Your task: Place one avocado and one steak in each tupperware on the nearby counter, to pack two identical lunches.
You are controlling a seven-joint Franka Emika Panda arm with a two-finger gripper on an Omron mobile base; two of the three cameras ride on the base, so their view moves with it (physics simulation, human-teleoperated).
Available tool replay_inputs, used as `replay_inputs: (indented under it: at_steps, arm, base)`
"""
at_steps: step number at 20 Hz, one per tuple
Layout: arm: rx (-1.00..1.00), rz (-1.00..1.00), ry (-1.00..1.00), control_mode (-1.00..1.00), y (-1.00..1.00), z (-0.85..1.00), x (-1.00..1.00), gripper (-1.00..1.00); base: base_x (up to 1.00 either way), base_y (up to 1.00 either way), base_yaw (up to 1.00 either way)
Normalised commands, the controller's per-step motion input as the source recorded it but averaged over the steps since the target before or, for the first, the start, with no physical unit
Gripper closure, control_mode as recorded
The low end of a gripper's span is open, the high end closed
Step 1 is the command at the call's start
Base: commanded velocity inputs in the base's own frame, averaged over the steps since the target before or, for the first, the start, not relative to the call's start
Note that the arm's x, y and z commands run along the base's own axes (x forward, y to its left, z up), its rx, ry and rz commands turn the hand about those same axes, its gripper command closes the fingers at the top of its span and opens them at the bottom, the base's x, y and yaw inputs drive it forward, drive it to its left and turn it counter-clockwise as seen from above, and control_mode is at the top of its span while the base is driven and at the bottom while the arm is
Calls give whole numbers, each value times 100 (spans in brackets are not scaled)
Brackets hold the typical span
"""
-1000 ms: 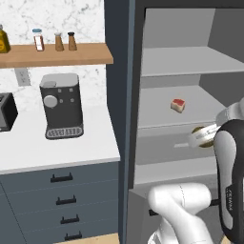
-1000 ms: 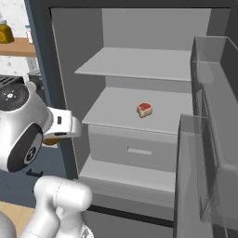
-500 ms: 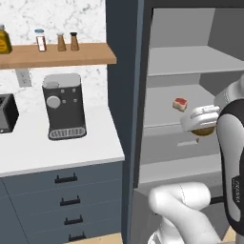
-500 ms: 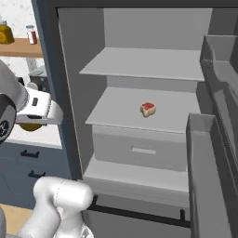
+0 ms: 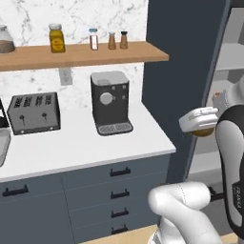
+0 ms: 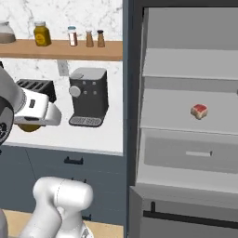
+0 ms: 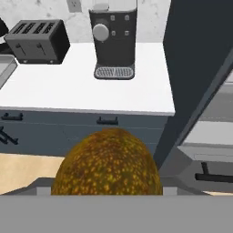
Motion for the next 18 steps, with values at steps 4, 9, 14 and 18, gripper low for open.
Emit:
replay_inputs:
  at_steps: [4,9,14,18]
  arm:
    - [0,0,0,100,0,0,0,100]
    - [0,0,0,100,0,0,0,100]
    - [0,0,0,100,0,0,0,100]
    - [0,0,0,100,0,0,0,100]
  base:
    - [2,100,-9]
    - [0,100,-7]
    - [0,100,-4]
    - [1,100,0]
